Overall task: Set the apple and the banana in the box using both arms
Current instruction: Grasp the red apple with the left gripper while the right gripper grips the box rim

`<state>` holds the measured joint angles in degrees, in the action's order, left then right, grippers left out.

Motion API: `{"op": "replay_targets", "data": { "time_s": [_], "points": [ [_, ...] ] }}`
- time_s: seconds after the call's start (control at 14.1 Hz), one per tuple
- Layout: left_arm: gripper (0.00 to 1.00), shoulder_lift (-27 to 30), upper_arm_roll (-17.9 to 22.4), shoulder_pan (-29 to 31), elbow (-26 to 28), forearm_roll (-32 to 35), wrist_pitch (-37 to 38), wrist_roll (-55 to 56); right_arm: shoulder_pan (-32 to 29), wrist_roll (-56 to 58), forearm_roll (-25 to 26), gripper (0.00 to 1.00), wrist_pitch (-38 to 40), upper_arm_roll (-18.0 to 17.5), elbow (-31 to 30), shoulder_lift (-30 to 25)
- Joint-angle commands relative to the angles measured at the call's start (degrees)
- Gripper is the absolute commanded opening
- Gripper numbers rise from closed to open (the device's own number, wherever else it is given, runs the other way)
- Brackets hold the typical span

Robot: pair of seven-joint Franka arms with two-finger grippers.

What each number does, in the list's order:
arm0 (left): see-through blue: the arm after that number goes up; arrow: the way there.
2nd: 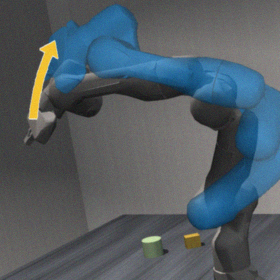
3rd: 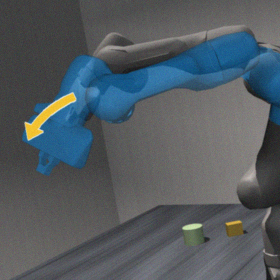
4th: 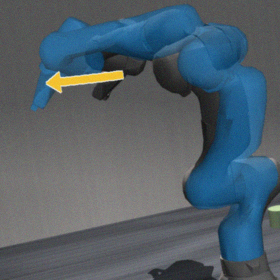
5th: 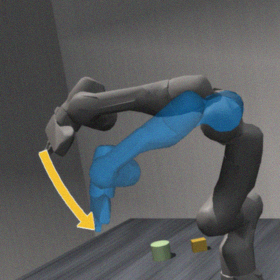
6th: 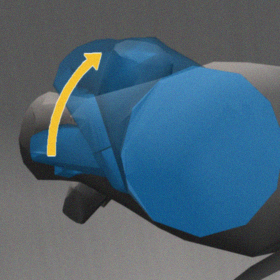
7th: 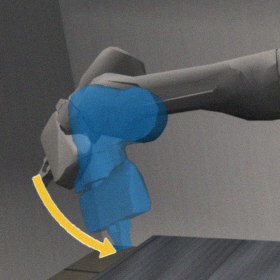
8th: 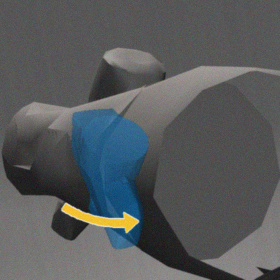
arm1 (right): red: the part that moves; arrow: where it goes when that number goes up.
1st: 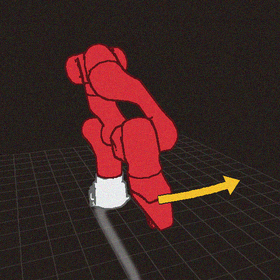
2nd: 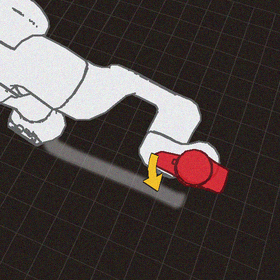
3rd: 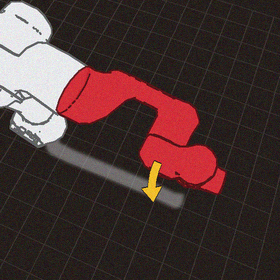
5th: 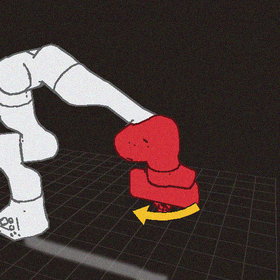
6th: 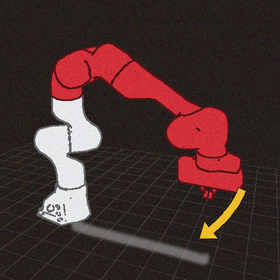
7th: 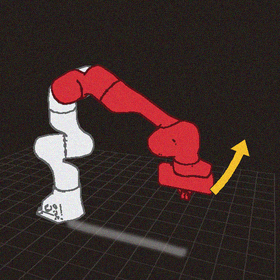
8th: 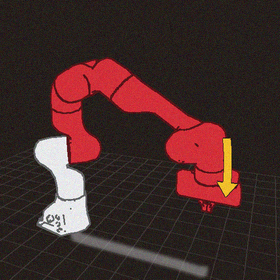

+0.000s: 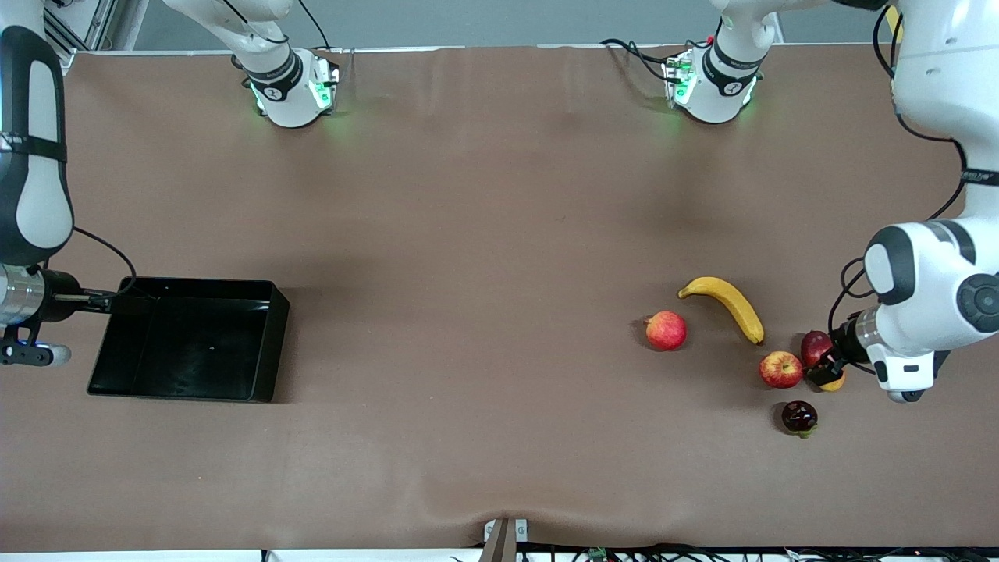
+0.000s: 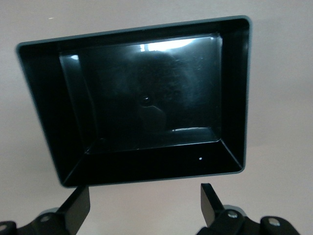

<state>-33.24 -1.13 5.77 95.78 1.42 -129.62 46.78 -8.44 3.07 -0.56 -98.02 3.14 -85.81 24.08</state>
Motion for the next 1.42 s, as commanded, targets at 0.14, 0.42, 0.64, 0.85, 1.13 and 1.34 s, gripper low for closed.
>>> {"op": "replay_targets", "data": {
  "time_s": [0.14,0.42,0.64,0.85,1.13,1.34],
  "points": [
    [1.0,-2.08,-0.54,-0.75,-0.16,-1.16,-4.48,4.72,-9.46,13.22,1.26,1.0,-5.76,-0.86,1.97,5.08],
    [1.0,-4.37,-0.8,-2.25,-0.42,-1.16,-8.88,7.19,-14.05,20.83,0.03,1.0,-12.01,-0.95,1.79,10.27],
    [1.0,-5.95,-0.8,-2.69,-0.34,-0.9,-10.21,7.1,-14.85,21.1,-4.26,1.0,-13.59,-1.03,1.7,13.62],
    [1.0,-6.92,-0.72,-2.34,0.02,-0.19,-10.3,6.66,-14.15,21.19,-4.63,1.0,-17.98,-1.03,1.0,15.81],
    [0.0,-6.49,-0.72,-2.78,-0.07,-0.19,-9.78,6.31,-14.32,21.19,-4.63,0.66,-22.38,-1.03,-3.39,16.26],
    [0.0,-4.12,-0.72,-4.27,-0.42,-0.1,-6.72,6.48,-14.23,20.92,-4.71,0.0,-22.13,-1.03,-3.4,16.17]
  ]
}}
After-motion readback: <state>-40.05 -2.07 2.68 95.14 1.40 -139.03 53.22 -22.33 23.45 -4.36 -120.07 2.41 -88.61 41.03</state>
